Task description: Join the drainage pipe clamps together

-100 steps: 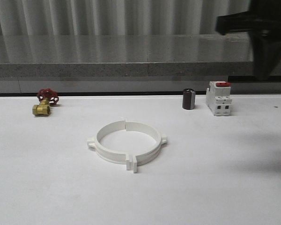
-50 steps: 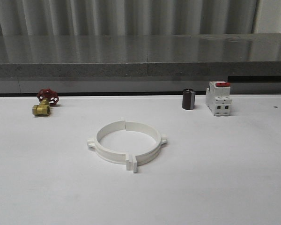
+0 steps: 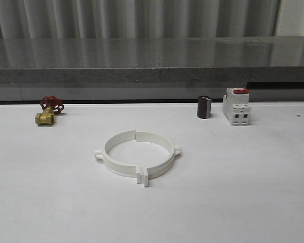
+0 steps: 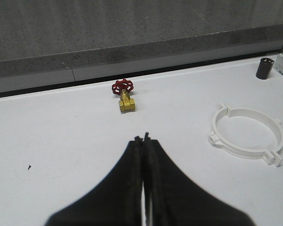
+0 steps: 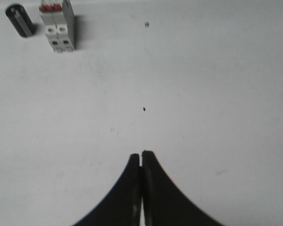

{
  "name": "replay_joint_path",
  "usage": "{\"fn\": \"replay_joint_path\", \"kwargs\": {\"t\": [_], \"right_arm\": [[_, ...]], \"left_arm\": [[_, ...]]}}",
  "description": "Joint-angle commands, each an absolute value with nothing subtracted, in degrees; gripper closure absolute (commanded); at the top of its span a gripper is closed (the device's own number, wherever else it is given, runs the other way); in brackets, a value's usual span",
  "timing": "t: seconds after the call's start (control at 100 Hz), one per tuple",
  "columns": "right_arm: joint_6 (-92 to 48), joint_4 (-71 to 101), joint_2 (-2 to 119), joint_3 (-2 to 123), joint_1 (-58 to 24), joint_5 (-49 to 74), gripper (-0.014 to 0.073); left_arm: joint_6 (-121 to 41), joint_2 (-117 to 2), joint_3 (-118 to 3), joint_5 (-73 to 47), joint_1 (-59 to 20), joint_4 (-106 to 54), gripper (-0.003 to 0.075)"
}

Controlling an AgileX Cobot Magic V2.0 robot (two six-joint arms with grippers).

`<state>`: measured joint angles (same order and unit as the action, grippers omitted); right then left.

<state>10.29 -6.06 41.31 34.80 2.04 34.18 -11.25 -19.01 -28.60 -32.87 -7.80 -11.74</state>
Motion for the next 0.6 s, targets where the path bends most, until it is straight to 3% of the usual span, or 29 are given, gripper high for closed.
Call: {"fn": "replay_joint_path", "kwargs": {"t": [0.0,0.26,0.59], "right_arm": [[9.60,-7.05,37.43,32.51,2.30,22.46,0.0661],[9.56,-7.17,27.60,18.64,2.30,0.37,0.0661],[9.56,-7.24,13.16,2.66,2.82,-8.66,0.0661]], "left_arm": [[-11.11,-19.44,-30.14,-28.71,-7.63,-12.49,0.0740],[-11.11,-19.44,-30.14,-28.71,-7.63,-12.49,0.0740],[-11.11,-19.44,-30.14,-28.71,-7.63,-12.49,0.0740]]}}
